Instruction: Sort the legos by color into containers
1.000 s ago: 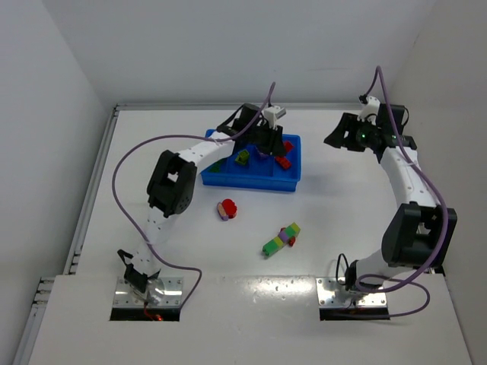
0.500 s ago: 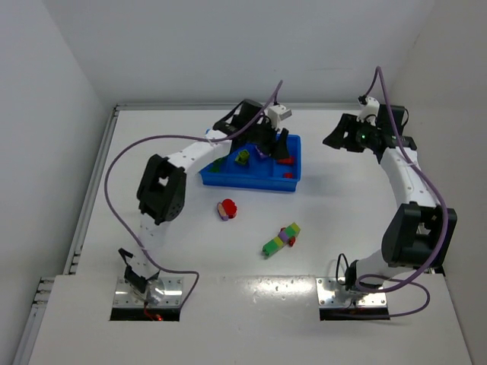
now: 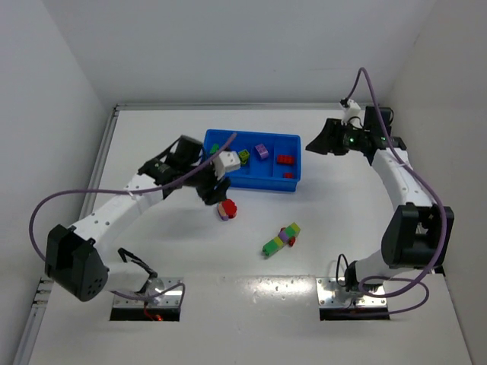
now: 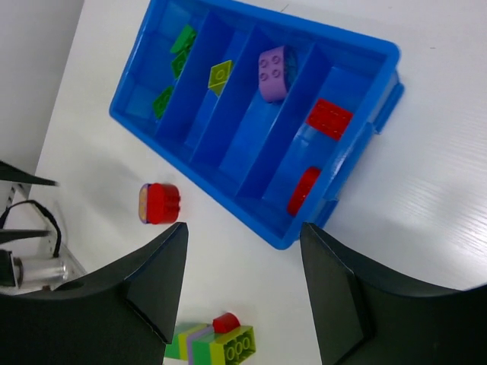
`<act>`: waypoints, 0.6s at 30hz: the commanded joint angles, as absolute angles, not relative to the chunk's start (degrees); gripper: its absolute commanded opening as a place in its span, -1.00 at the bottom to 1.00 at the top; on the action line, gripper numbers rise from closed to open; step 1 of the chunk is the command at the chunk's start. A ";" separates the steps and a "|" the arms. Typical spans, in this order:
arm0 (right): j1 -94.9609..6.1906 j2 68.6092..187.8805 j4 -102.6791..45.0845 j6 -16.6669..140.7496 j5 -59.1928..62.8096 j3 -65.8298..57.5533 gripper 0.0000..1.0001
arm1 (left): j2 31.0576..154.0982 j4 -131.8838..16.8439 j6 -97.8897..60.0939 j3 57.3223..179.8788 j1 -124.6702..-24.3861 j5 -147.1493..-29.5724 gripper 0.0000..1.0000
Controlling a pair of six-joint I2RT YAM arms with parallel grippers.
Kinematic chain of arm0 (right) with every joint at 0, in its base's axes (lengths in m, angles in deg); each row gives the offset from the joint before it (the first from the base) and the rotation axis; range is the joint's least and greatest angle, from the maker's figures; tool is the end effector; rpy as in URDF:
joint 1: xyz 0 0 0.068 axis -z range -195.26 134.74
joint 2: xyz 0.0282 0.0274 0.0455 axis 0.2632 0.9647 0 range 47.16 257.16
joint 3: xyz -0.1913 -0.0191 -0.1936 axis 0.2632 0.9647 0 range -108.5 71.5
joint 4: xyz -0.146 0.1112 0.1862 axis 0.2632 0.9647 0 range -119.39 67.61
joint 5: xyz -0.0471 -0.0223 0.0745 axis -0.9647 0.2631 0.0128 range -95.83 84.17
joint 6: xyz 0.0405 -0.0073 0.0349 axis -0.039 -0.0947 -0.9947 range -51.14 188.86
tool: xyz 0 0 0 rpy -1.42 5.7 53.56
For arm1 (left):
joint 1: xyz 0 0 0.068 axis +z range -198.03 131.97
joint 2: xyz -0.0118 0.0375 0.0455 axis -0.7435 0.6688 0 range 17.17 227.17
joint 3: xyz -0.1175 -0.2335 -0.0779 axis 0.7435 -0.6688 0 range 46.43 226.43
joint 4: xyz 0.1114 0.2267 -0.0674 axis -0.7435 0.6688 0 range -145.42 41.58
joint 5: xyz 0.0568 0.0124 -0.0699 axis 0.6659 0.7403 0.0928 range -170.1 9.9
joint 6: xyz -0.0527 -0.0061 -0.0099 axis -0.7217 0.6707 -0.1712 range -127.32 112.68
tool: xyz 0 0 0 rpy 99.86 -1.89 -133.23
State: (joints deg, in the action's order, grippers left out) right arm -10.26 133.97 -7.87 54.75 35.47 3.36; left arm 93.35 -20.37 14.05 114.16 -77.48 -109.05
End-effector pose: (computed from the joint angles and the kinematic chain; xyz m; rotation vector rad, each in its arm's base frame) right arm 0.3343 -0.0056 0.2905 -0.0143 2.2132 0.8994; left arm 0.2391 -0.1550 0.3208 1.2109 1.9575 -0.6583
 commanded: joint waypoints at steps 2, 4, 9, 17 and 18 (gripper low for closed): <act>-12.00 134.43 -7.78 56.11 37.76 1.89 0.23 | 84.95 -24.29 8.44 100.00 -78.95 -100.50 0.29; -12.01 134.96 -6.99 56.73 37.76 0.57 0.23 | 81.78 -27.81 8.41 96.89 -79.49 -98.57 0.36; -13.24 134.97 -6.45 57.87 36.62 0.57 0.25 | 83.18 -29.75 14.37 92.67 -79.50 -96.62 0.48; -14.90 136.02 -5.40 59.53 36.62 0.57 0.25 | 89.32 -36.60 20.28 89.41 -78.97 -105.05 0.60; -14.91 136.02 -5.40 59.54 36.10 0.05 0.25 | 91.24 -37.83 20.28 89.41 -78.97 -105.76 0.67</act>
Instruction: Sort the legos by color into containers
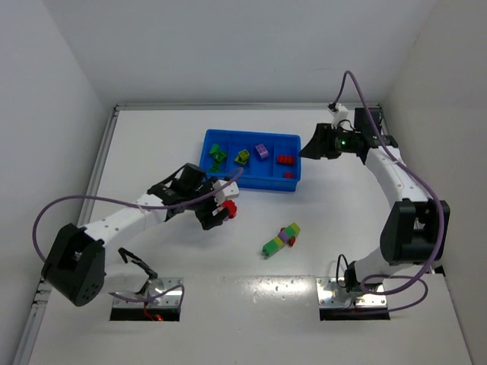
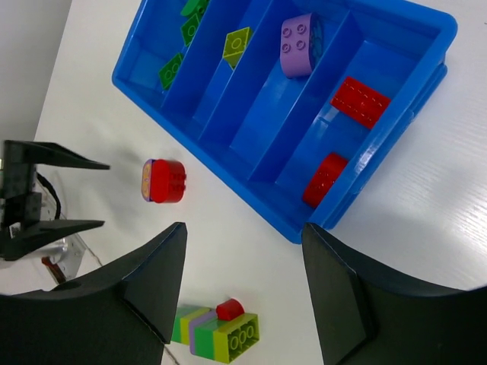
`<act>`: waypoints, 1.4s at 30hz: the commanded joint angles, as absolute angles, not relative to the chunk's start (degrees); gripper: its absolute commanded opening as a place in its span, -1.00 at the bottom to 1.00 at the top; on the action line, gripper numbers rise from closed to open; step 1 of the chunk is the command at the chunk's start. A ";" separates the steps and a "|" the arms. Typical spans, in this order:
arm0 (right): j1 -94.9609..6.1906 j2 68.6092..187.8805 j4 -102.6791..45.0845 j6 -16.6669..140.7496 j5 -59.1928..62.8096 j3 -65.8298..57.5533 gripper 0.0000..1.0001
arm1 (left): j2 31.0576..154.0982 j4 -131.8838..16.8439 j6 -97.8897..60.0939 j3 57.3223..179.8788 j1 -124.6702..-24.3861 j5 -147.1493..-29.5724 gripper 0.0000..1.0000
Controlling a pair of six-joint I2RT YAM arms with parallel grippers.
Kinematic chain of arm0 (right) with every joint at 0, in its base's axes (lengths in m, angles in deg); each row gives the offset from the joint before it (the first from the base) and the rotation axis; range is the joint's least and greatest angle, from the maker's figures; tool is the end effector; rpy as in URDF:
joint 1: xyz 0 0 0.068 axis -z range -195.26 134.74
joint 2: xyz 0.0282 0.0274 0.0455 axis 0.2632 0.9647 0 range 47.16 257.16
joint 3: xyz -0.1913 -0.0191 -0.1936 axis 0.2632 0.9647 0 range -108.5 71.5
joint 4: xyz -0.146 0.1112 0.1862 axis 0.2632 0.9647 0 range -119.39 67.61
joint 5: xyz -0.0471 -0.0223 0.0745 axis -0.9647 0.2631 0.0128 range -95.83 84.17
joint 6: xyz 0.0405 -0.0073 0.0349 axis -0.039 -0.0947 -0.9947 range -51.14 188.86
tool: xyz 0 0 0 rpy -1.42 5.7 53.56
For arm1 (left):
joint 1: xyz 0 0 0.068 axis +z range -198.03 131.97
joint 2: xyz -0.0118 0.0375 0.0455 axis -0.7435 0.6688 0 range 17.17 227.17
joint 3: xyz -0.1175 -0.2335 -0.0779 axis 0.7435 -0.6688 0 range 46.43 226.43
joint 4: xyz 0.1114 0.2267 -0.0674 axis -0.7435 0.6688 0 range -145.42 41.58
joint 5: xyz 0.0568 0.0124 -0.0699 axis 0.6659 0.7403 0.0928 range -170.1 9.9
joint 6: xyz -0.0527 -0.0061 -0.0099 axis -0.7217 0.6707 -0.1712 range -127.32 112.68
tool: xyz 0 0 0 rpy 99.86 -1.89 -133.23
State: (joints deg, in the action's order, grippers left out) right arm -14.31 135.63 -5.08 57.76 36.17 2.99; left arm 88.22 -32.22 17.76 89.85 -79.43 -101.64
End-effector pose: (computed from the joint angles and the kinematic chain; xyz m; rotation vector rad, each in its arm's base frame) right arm 0.3359 0.0183 0.2800 -0.1259 2.2733 0.9431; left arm 0.2038 -0.1399 0.2196 1.2967 2.0660 -0.5099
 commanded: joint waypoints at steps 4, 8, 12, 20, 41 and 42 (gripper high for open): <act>-14.91 136.55 -4.87 60.15 36.09 0.04 0.25 | 95.55 -39.85 17.83 92.13 -78.97 -108.39 0.72; -14.91 137.08 -4.87 60.15 35.56 0.04 0.25 | 99.07 -41.88 16.68 93.45 -78.97 -105.69 0.72; -14.91 137.08 -4.34 60.68 35.56 0.04 0.25 | 100.76 -43.20 16.68 93.98 -78.97 -102.52 0.72; -14.91 137.60 -4.34 60.68 35.56 0.04 0.25 | 104.79 -45.57 15.01 93.98 -78.97 -99.00 0.74; -14.91 139.18 -3.82 61.74 34.51 0.04 0.25 | 113.41 -45.57 15.53 96.70 -78.97 -98.21 0.36; -14.91 139.19 -3.82 61.74 34.51 0.04 0.25 | 113.41 -45.57 15.53 96.70 -78.97 -98.90 0.27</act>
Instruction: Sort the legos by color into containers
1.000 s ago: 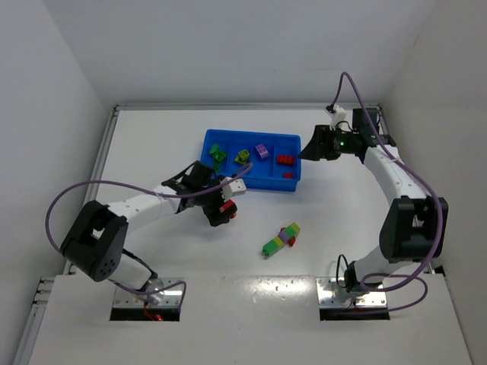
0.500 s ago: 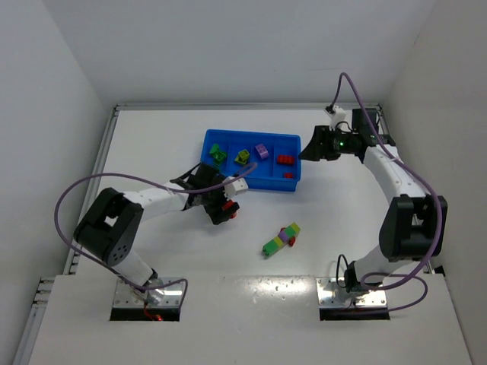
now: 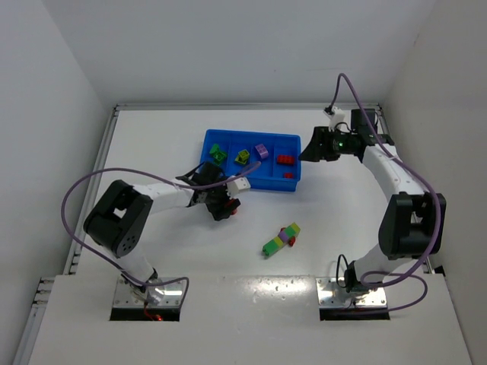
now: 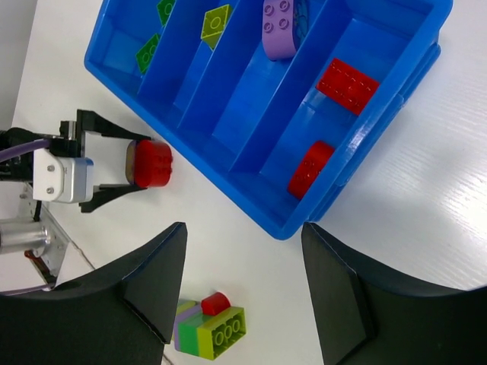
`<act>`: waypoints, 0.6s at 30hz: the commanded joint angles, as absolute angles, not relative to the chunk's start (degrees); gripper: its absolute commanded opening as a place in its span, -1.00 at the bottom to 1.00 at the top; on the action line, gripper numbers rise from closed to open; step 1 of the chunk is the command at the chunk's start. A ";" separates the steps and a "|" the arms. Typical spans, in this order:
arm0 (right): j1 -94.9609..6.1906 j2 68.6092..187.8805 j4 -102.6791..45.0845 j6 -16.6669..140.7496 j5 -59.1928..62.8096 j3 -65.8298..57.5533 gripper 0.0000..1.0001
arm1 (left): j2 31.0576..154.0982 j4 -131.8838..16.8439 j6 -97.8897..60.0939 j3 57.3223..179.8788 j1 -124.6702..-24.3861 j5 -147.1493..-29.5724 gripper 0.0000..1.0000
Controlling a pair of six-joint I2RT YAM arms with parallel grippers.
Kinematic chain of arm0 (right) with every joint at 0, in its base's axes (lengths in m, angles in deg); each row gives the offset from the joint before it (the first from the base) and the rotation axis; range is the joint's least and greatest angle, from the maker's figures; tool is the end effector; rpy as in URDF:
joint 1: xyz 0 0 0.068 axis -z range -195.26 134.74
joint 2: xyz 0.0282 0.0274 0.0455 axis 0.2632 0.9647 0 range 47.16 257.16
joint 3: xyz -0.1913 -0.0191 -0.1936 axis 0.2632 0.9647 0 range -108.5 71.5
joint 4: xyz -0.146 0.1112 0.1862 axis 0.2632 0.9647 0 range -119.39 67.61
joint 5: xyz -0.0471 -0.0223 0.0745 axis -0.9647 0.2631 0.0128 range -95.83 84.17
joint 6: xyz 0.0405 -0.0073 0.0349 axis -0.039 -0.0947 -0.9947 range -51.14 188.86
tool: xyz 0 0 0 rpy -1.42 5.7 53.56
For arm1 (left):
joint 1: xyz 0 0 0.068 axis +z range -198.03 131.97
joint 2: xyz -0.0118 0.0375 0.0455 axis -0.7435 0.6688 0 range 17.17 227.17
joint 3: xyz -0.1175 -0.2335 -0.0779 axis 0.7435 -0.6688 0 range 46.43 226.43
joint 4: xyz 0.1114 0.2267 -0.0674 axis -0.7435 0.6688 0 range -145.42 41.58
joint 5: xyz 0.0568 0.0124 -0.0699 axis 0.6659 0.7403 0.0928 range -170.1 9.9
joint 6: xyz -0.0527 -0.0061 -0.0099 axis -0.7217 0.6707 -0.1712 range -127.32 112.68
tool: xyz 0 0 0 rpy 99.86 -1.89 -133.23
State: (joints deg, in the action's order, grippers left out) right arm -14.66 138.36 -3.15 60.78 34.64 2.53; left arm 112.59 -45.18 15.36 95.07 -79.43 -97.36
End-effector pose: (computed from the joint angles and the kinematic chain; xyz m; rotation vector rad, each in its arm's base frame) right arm 0.3422 0.0195 0.2646 -0.1476 2.3341 0.9092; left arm 0.2635 -0.1734 0.1482 1.2644 2.2244 -0.4443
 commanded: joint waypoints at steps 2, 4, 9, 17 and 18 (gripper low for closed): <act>-14.91 139.19 -3.82 61.74 34.51 0.04 0.25 | 113.94 -45.05 16.06 96.70 -78.36 -99.60 -0.04; -14.91 139.19 -3.82 61.74 34.51 0.04 0.25 | 113.94 -44.52 16.06 96.70 -78.35 -100.39 -0.32; -15.60 139.19 -7.32 55.00 43.28 2.93 0.25 | 107.20 -43.38 16.68 96.01 -77.82 -108.63 -0.46; -27.11 140.40 -20.78 43.98 55.51 11.65 0.33 | 96.98 -44.43 7.28 98.01 -79.67 -114.46 -0.46; -28.17 141.20 -20.26 43.98 56.04 11.12 0.35 | 96.98 -44.43 7.27 98.02 -79.67 -114.46 -0.46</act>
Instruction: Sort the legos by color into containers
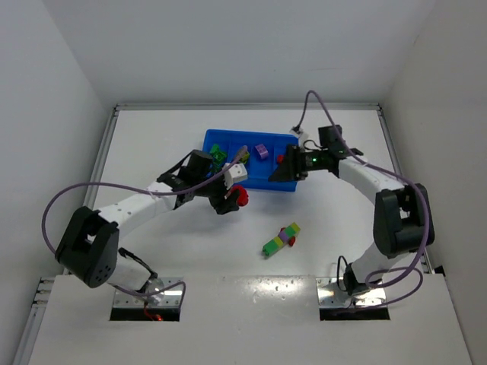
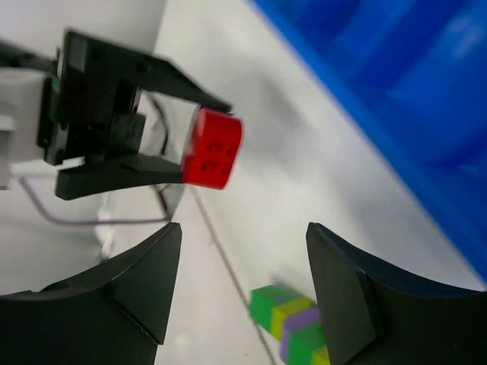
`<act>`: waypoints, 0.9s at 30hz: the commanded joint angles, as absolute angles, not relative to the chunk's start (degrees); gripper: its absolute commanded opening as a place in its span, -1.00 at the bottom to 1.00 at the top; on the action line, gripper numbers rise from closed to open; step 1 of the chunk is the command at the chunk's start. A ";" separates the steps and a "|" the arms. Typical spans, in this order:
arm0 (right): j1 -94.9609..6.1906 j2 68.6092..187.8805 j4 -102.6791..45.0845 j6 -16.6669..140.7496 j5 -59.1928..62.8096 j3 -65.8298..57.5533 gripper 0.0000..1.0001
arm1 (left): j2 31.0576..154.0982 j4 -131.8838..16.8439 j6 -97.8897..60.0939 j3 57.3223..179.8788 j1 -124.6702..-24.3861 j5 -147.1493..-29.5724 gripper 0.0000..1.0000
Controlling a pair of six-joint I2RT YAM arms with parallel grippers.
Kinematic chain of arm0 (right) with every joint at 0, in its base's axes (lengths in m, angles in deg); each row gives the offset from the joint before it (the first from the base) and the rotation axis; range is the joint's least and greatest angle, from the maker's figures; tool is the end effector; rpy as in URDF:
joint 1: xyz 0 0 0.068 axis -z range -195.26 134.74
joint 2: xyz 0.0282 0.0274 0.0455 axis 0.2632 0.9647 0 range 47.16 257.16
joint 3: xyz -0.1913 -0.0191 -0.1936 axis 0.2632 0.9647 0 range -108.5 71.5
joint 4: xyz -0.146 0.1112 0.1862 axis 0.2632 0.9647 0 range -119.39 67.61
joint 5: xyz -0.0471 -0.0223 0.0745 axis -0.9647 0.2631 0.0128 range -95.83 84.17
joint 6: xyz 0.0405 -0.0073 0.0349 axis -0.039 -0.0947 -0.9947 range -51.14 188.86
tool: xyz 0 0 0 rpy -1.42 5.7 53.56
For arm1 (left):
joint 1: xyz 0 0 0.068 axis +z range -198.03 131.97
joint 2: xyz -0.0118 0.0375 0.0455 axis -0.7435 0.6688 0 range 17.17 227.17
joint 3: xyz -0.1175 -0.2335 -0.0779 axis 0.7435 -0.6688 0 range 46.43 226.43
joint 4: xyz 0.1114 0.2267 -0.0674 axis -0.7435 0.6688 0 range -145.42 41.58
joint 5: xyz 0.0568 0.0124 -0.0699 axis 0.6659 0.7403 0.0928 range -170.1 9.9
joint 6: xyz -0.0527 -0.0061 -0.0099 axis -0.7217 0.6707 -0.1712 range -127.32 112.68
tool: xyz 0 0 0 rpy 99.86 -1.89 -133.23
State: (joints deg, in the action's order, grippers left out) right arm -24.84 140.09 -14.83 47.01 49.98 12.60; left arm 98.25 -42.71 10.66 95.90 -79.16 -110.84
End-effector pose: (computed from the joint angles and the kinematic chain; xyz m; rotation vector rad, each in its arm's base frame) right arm 0.3227 0.0843 0.2193 -0.2150 2.3696 1.4282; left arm 0.2422 -0.1677 0.2239 1.2025 1.9886 -0.7417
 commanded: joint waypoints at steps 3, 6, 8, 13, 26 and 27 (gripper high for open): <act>-31.34 144.89 -19.72 42.32 58.67 7.70 0.38 | 96.36 -44.43 6.74 99.69 -79.67 -113.86 -0.46; -33.45 148.13 -19.02 42.31 61.48 4.80 0.38 | 96.36 -44.43 6.22 101.01 -80.19 -113.24 -0.46; -34.32 149.37 -17.62 42.31 62.01 3.04 0.40 | 96.36 -43.91 6.22 101.54 -80.20 -113.23 -0.46; -36.08 151.49 -17.09 42.31 62.02 1.80 0.40 | 96.36 -43.38 6.22 102.07 -80.72 -113.23 -0.46; -38.55 154.48 -16.55 42.31 62.02 0.04 -0.21 | 96.89 -43.38 6.22 103.12 -81.78 -111.57 -0.46; -38.55 154.48 -16.56 42.31 62.54 0.04 -0.44 | 96.89 -43.38 6.22 103.12 -81.78 -111.56 -0.46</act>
State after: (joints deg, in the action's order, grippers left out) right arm -38.24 154.51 -15.04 41.76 60.12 2.40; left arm 97.31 -41.70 7.12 101.02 -80.91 -111.19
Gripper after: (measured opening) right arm 0.380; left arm 0.695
